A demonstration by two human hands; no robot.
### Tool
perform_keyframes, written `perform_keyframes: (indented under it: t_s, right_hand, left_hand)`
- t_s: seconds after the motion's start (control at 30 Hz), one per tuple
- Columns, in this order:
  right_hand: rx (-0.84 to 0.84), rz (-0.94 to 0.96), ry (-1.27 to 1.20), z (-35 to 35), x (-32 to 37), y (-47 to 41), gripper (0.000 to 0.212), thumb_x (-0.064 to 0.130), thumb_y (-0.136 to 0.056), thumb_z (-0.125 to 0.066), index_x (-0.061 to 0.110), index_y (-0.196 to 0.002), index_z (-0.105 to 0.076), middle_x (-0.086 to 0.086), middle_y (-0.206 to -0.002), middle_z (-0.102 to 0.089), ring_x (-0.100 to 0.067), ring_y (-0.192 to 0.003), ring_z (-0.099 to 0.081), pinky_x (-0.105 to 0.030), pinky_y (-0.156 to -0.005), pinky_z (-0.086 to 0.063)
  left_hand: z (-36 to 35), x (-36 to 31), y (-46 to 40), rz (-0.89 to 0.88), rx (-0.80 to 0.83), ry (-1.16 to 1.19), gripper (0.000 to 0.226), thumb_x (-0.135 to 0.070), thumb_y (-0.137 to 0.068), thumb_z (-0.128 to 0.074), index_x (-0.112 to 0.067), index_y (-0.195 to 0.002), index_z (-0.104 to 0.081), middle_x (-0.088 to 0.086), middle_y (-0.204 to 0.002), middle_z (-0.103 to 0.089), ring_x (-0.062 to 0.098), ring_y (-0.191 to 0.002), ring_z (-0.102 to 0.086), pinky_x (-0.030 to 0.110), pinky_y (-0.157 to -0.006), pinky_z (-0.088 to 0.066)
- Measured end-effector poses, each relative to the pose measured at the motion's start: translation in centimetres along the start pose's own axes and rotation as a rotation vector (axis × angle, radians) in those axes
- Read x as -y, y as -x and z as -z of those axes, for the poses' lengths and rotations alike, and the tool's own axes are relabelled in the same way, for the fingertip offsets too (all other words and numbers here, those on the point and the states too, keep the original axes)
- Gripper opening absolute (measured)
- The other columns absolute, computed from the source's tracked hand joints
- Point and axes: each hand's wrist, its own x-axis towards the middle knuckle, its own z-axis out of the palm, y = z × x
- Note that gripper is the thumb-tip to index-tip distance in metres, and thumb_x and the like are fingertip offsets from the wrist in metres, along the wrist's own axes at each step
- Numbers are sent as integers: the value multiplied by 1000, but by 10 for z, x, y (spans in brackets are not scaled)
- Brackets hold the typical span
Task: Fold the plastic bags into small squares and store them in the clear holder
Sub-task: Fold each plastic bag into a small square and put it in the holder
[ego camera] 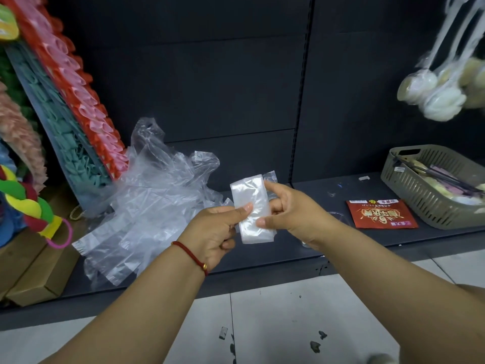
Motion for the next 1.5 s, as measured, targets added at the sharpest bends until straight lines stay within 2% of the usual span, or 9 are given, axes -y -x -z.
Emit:
perform_keyframes:
  t_s: [0.17,0.3,0.43,0.53,0.7,0.83,1.2,1.37,1.5]
  right_hand:
    - [-182,-65,61,-2,5,1,35,33,-79,-79,22,-109,-66,3,-66,-60,-8,-59,-58,-23,-62,-51]
    - [-156,-106,-196,-3,7,4,13,24,-88,-70,12,-95,-68,4,-45,-49,-8,-38,-38,-18,-38,-30]
    - [-169,-21,-305,-4,8,5,5,12,-89,-66,7,-87,-66,-3,-56,-64,-10,-46,-56,-18,-41,-41]
    - [-162,49,-333,-2,7,4,5,8,-88,-67,6,-83,-68,-8,-66,-70,-14,-56,-64,-19,-50,-50]
    - [-169,136,-334,0,2,1,8,3,-83,-69,7,-78,-73,-14,-80,-73,-22,-74,-70,-27,-71,-57]
    - [-211,191,-241,2,0,-1,13,0,-80,-72,11,-74,-76,-17,-84,-74,-22,-75,-70,-35,-83,-58]
    - [-217,246,-129,-5,3,4,14,5,-82,-73,13,-89,-65,-2,-83,-71,-15,-77,-68,-29,-74,-57]
    - [-274,212,-53,-14,13,8,41,57,-82,-47,19,-98,-51,6,-75,-63,-1,-67,-59,-18,-56,-45]
    - [-437,286,13,-18,13,5,46,41,-100,-43,0,-80,-46,-1,-68,-45,-9,-62,-41,-24,-56,-36]
  left_hand:
    - [-3,-2,6,-196,-86,-116,18,-15,-87,-70,-7,-71,-65,-12,-38,-40,4,-34,-30,15,-36,-23]
    - [-7,-4,9,-273,-74,-132,20,-10,-87,-69,-6,-69,-63,-14,-36,-42,1,-32,-36,10,-36,-29]
    - [-5,-4,5,-268,-88,-124,30,-20,-88,-70,-14,-59,-62,-2,-42,-41,9,-35,-32,16,-35,-25]
    - [-4,-5,6,-249,-12,-100,19,-23,-90,-66,-10,-76,-68,1,-53,-60,9,-38,-48,17,-37,-32]
    - [0,-7,7,-303,77,-60,15,-18,-91,-63,-8,-91,-74,13,-89,-76,18,-78,-71,21,-62,-55]
    - [-2,-6,8,-448,12,-102,11,-13,-88,-66,-9,-90,-76,17,-95,-74,36,-96,-69,39,-85,-58]
    - [-10,-1,10,-720,-211,-188,9,-18,-85,-72,-20,-78,-78,17,-79,-72,32,-76,-67,48,-74,-56]
    - [-17,9,6,-759,-199,-263,27,-22,-84,-75,5,-80,-72,28,-76,-64,38,-67,-61,53,-66,-53]
    - [-27,11,8,-722,-172,-202,36,-21,-82,-76,13,-83,-66,32,-74,-60,23,-66,-53,36,-64,-47]
